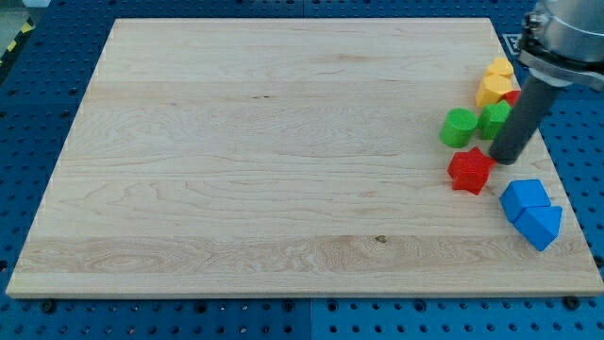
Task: Push the red star left to green circle
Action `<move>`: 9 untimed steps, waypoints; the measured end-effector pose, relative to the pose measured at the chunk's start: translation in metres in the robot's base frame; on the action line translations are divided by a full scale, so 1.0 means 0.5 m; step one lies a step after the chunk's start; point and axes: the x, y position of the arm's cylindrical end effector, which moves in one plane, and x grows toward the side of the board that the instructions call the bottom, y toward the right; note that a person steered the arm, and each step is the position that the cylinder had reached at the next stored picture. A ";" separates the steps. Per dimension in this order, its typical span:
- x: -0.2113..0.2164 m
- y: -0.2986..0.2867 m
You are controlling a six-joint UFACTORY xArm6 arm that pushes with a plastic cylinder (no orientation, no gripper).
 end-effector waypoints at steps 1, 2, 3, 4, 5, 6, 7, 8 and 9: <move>0.004 0.080; 0.051 0.074; 0.076 -0.004; 0.076 -0.116; 0.071 -0.193; 0.010 -0.198; -0.026 -0.227; 0.040 -0.227; 0.064 -0.295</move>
